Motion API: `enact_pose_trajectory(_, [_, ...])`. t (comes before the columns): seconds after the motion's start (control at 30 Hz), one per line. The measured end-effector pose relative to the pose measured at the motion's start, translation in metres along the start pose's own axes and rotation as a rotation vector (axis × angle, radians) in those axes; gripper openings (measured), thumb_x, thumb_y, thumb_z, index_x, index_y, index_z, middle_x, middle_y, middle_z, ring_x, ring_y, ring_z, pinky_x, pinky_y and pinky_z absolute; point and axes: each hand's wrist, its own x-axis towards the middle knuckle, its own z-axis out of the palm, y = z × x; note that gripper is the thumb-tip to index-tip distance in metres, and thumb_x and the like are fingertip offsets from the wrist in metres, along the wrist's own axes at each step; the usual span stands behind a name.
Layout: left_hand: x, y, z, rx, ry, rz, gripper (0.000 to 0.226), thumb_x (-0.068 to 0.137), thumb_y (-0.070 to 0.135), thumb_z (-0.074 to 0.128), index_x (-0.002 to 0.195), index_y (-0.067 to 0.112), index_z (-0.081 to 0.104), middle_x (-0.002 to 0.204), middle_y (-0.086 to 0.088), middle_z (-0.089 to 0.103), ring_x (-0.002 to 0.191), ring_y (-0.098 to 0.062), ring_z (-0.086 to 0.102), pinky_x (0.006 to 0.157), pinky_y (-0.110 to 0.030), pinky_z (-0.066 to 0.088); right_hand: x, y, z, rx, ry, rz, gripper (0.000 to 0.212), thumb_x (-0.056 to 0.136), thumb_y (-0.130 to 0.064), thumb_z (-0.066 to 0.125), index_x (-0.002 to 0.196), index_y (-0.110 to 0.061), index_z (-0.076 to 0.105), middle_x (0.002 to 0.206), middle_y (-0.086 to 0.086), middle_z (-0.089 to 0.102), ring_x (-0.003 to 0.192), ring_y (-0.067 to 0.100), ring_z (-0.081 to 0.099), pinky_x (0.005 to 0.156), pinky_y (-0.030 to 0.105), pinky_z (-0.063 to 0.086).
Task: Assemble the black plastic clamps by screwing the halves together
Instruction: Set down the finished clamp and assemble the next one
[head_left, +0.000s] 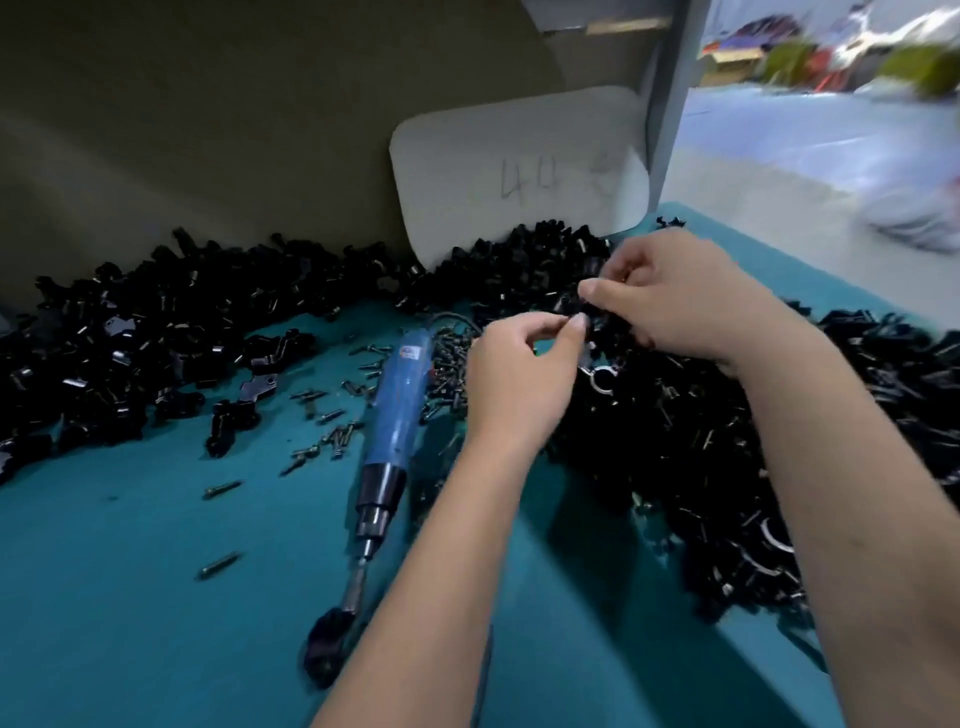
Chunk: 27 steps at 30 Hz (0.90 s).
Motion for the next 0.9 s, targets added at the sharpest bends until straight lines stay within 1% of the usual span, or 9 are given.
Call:
enact_pose_trajectory(0.07, [0.001,0.008,0.029,0.21,-0.061,0.114,0.022,0.095,0.041,0.069,0.106,0.026,0.082,0.105,0.0,0.077,0.109,-0.025,0.063,0.1,-0.034,0.045,0.002,0.015,-0.023,-0.163,0.007,0.057,0.028,0.095,-0.041,0.07,0.086,-0.015,0.068,0.066,-0.004,0.059,0.066,0.019,0.056,0.059,0.031,0.036])
enact_pose_trajectory(0.13, [0.001,0.014,0.048,0.386,-0.136,0.187,0.025,0.096,0.045,0.065,0.114,0.034,0.079,0.11,-0.004,0.072,0.114,-0.029,0.056,0.095,-0.027,0.035,0.004,0.025,-0.039,-0.301,-0.043,0.139,0.025,0.094,-0.037,0.072,0.09,-0.013,0.071,0.079,0.001,0.064,0.085,0.027,0.059,0.068,0.031,0.036])
enact_pose_trajectory(0.2, [0.002,0.012,0.052,0.371,-0.181,0.172,0.028,0.096,0.045,0.064,0.119,0.035,0.076,0.112,-0.002,0.067,0.115,-0.025,0.055,0.098,-0.029,0.039,0.005,0.03,-0.045,-0.422,-0.116,0.188,0.024,0.092,-0.036,0.075,0.095,-0.012,0.074,0.092,0.008,0.068,0.097,0.03,0.062,0.073,0.03,0.039])
enact_pose_trajectory(0.3, [0.007,0.001,0.042,0.238,-0.235,0.07,0.018,0.096,0.039,0.065,0.106,0.032,0.078,0.089,0.015,0.071,0.088,-0.008,0.064,0.081,-0.03,0.051,0.019,0.025,-0.044,-0.581,-0.107,0.12,0.03,0.088,-0.041,0.077,0.095,-0.012,0.076,0.094,0.01,0.068,0.097,0.033,0.063,0.073,0.032,0.043])
enact_pose_trajectory(0.43, [0.008,-0.004,0.042,0.2,-0.404,0.022,0.018,0.1,0.023,0.062,0.104,0.025,0.079,0.072,0.009,0.067,0.058,-0.003,0.056,0.058,-0.02,0.04,0.075,-0.001,-0.008,-0.528,-0.056,-0.065,0.019,0.09,-0.031,0.071,0.096,-0.013,0.076,0.098,0.012,0.073,0.095,0.035,0.066,0.079,0.035,0.054])
enact_pose_trajectory(0.5, [0.013,-0.004,0.037,0.228,-0.352,0.035,0.018,0.096,0.019,0.063,0.099,0.025,0.08,0.075,0.006,0.071,0.061,-0.005,0.06,0.06,-0.021,0.045,0.1,-0.008,0.019,-0.534,-0.191,-0.126,0.02,0.092,-0.014,0.064,0.107,-0.019,0.076,0.11,0.009,0.074,0.104,0.031,0.067,0.087,0.035,0.056])
enact_pose_trajectory(0.63, [0.043,-0.012,0.013,0.547,-0.127,0.034,0.02,0.087,0.017,0.06,0.091,0.023,0.078,0.088,-0.001,0.075,0.092,-0.027,0.067,0.079,-0.038,0.058,0.128,0.01,0.058,-0.758,-0.52,-0.18,0.064,0.092,0.003,0.061,0.148,-0.027,0.054,0.149,0.007,0.056,0.135,0.027,0.054,0.11,0.036,0.047])
enact_pose_trajectory(0.77, [0.066,-0.024,0.0,0.677,-0.09,-0.063,0.02,0.088,0.013,0.058,0.089,0.022,0.076,0.091,-0.001,0.072,0.107,-0.029,0.061,0.085,-0.04,0.055,0.137,0.021,0.079,-0.785,-0.535,-0.196,0.046,0.09,0.003,0.067,0.131,-0.019,0.067,0.14,0.008,0.058,0.129,0.025,0.055,0.105,0.034,0.048])
enact_pose_trajectory(0.9, [0.067,-0.024,-0.01,0.544,-0.067,-0.041,0.025,0.088,0.01,0.059,0.075,0.027,0.073,0.076,0.006,0.071,0.081,-0.017,0.068,0.069,-0.033,0.058,0.14,0.018,0.076,-0.82,-0.529,-0.173,0.031,0.089,-0.006,0.077,0.119,-0.015,0.072,0.123,0.007,0.069,0.116,0.026,0.064,0.095,0.031,0.052])
